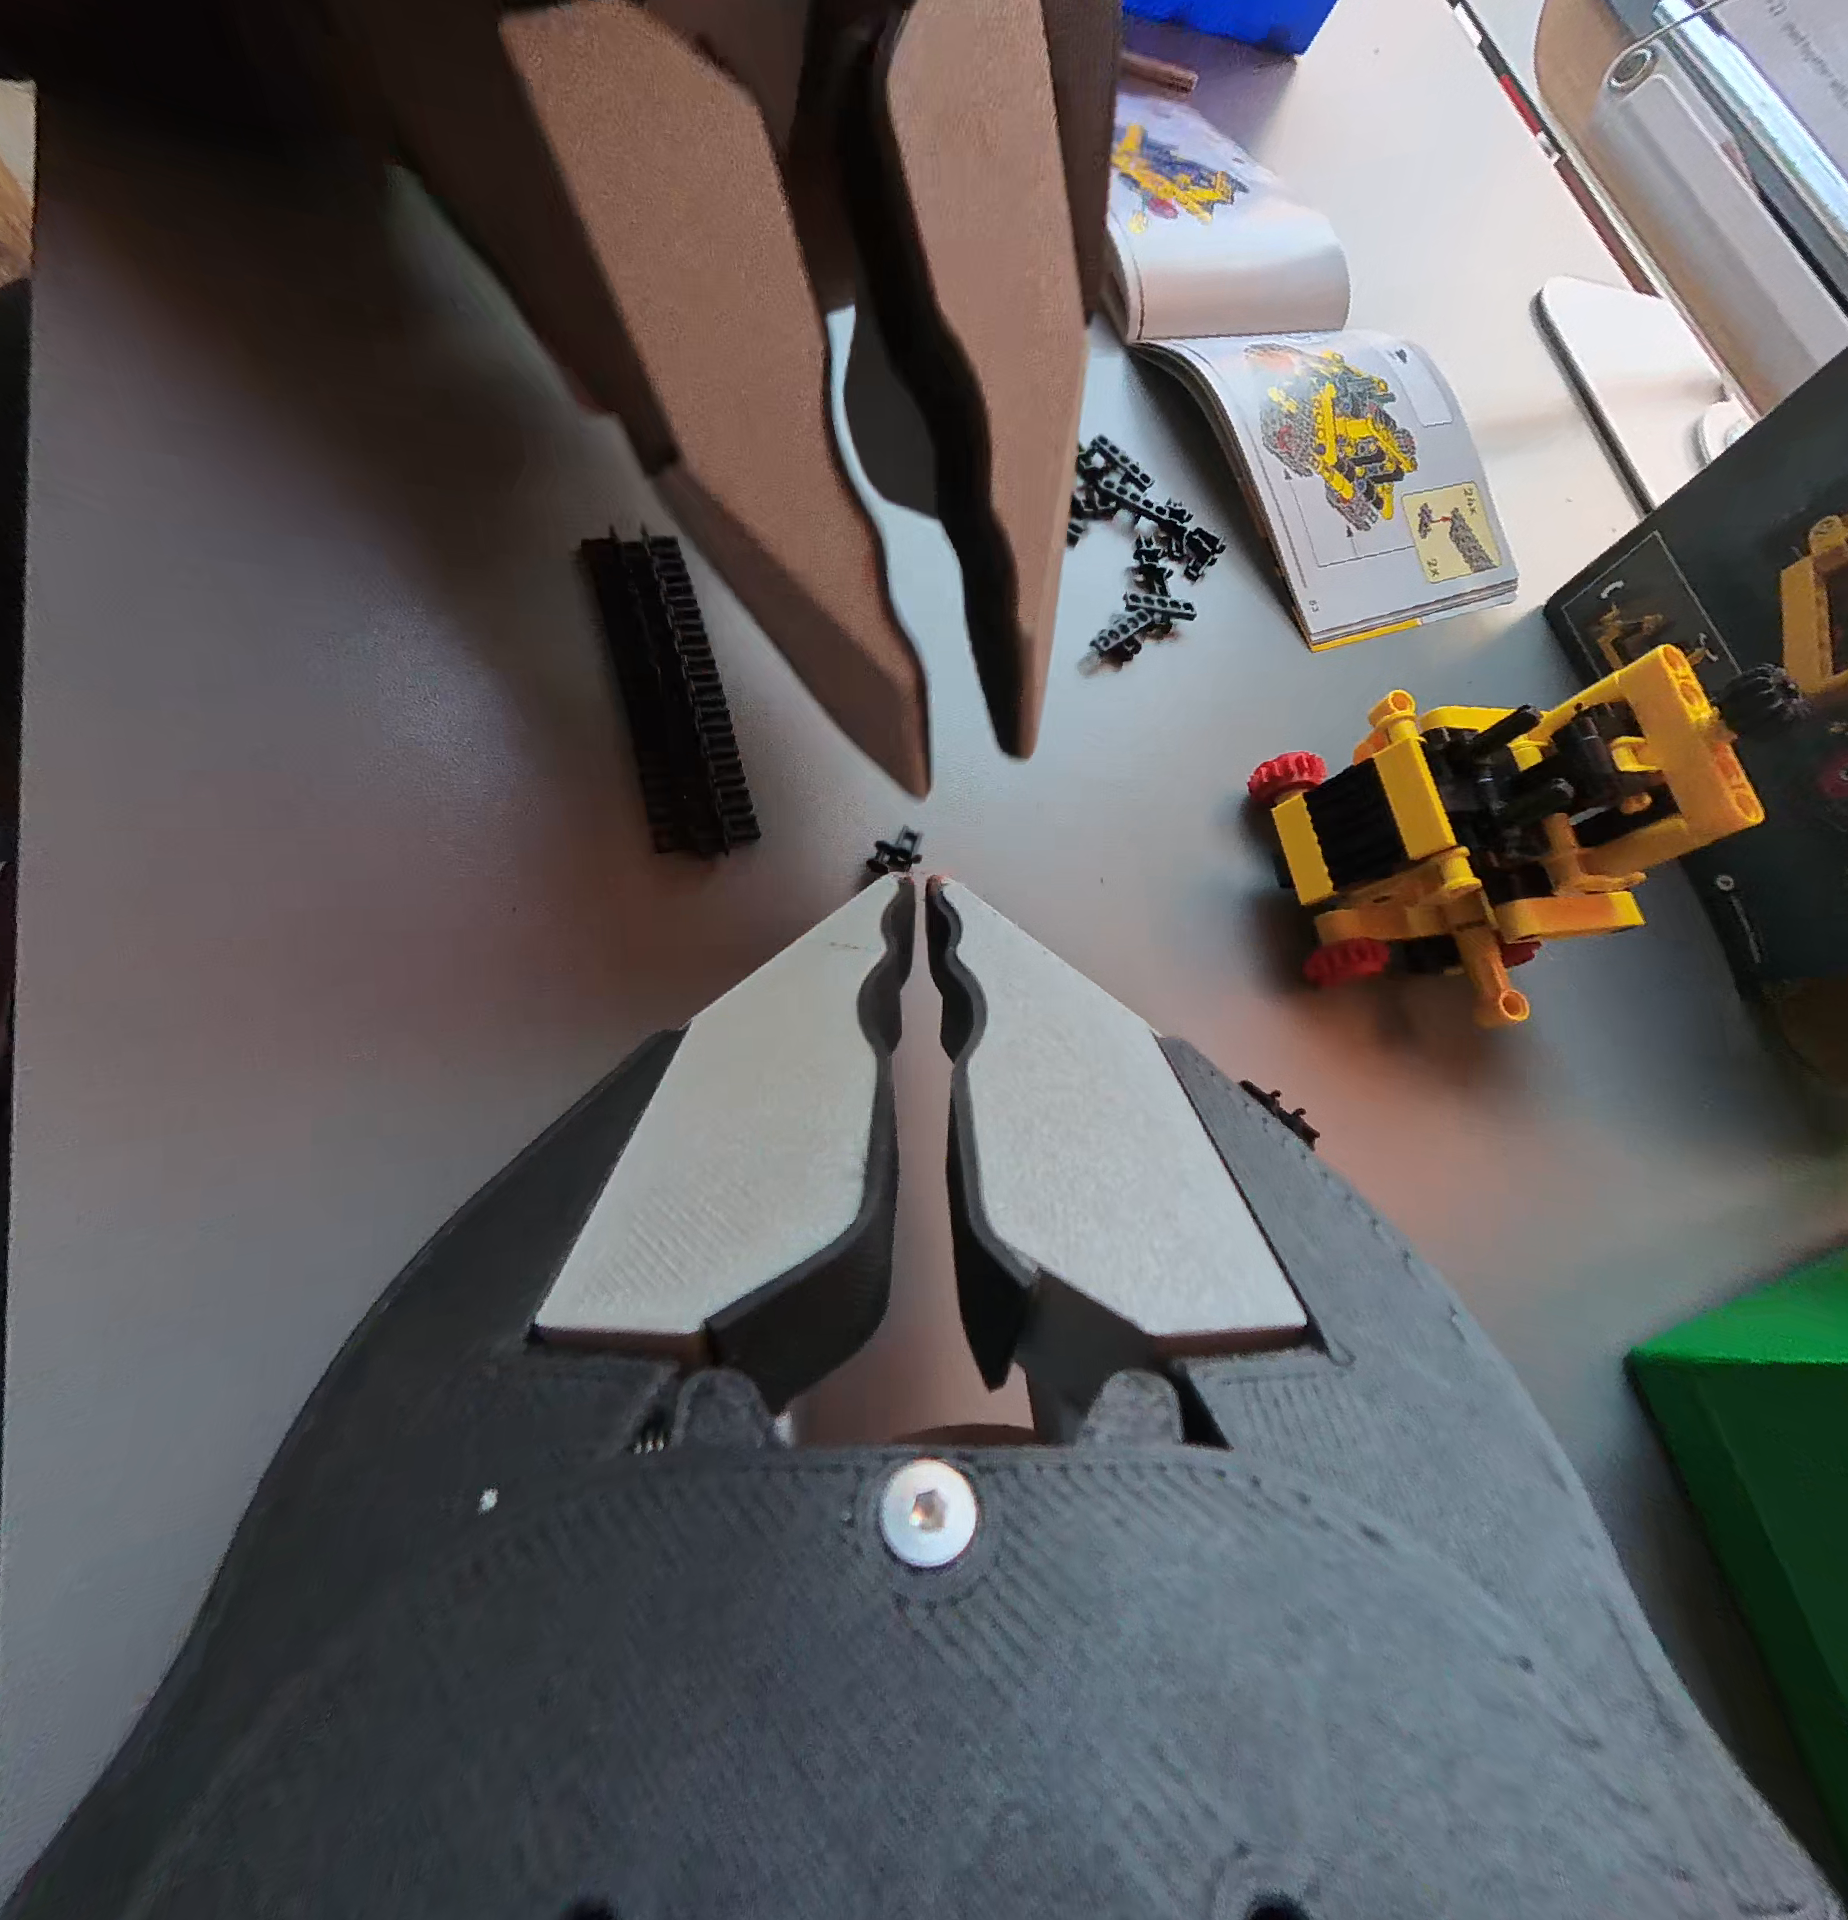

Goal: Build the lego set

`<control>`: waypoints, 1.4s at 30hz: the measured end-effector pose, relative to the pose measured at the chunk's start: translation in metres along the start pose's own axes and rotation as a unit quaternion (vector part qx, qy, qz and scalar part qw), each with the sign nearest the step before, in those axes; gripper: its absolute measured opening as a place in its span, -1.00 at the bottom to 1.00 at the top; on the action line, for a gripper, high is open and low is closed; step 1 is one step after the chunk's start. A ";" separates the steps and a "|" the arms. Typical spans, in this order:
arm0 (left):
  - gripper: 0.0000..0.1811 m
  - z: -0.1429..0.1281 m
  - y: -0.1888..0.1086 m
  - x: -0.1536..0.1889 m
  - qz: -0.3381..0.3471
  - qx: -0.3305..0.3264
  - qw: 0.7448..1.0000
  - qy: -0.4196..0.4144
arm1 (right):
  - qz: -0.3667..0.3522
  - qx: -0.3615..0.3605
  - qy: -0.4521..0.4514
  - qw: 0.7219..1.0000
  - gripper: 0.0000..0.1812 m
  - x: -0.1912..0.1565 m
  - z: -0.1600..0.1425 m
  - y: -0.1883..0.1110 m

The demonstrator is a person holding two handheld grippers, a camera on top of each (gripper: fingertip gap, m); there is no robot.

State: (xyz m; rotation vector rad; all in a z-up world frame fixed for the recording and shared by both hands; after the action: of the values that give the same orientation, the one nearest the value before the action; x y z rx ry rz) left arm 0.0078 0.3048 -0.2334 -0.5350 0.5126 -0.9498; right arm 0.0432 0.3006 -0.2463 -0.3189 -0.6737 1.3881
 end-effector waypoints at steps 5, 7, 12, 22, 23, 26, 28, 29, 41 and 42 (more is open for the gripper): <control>-0.87 -0.015 -0.012 0.008 -0.093 -0.002 0.995 -0.042 | 0.003 -0.013 -0.001 1.000 -0.97 -0.001 -0.002 0.003; -0.86 -0.015 -0.017 0.014 -0.118 0.003 0.992 -0.042 | 0.007 -0.029 -0.007 1.000 -0.91 -0.003 -0.005 0.006; -0.81 -0.017 -0.016 0.030 -0.160 -0.011 0.987 -0.028 | 0.026 -0.044 0.002 0.999 -0.91 -0.005 -0.007 0.011; -0.94 -0.029 -0.005 0.037 -0.151 -0.046 0.987 0.009 | 0.047 -0.040 -0.022 0.998 -0.99 -0.014 -0.007 0.010; -0.94 -0.030 -0.006 0.035 -0.149 -0.046 0.988 0.007 | 0.051 -0.040 -0.023 0.998 -0.99 -0.015 -0.008 0.008; -0.94 -0.032 -0.007 0.031 -0.147 -0.045 0.988 0.003 | 0.055 -0.037 -0.031 0.997 -0.99 -0.015 -0.012 0.002; -0.94 -0.033 -0.007 0.030 -0.147 -0.045 0.988 0.003 | 0.037 -0.040 -0.027 0.998 -0.97 -0.008 -0.015 0.001; -0.94 -0.033 -0.007 0.030 -0.145 -0.045 0.988 0.006 | 0.032 -0.041 -0.026 0.998 -0.95 -0.006 -0.016 0.001; -0.94 -0.032 -0.006 0.027 -0.129 -0.042 0.991 0.011 | -0.051 -0.064 -0.020 0.996 -0.98 0.017 -0.020 0.004; -0.94 -0.032 -0.006 0.026 -0.127 -0.042 0.991 0.011 | -0.042 -0.055 -0.016 0.997 -1.00 0.014 -0.017 0.003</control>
State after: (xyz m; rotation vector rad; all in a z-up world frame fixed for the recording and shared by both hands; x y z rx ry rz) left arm -0.0033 0.2731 -0.2588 -0.6783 0.5141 -1.1808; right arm 0.0518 0.3181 -0.2582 -0.3532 -0.7835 1.2806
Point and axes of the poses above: each gripper's, where its closed fingertips meet, y out along the fingers, z out of its top, x = y × z across the jaws, the point moved 2 cm from there along -y, back along the fingers, and after that the axes turned 2 degrees about z, right-handed, at the moved point
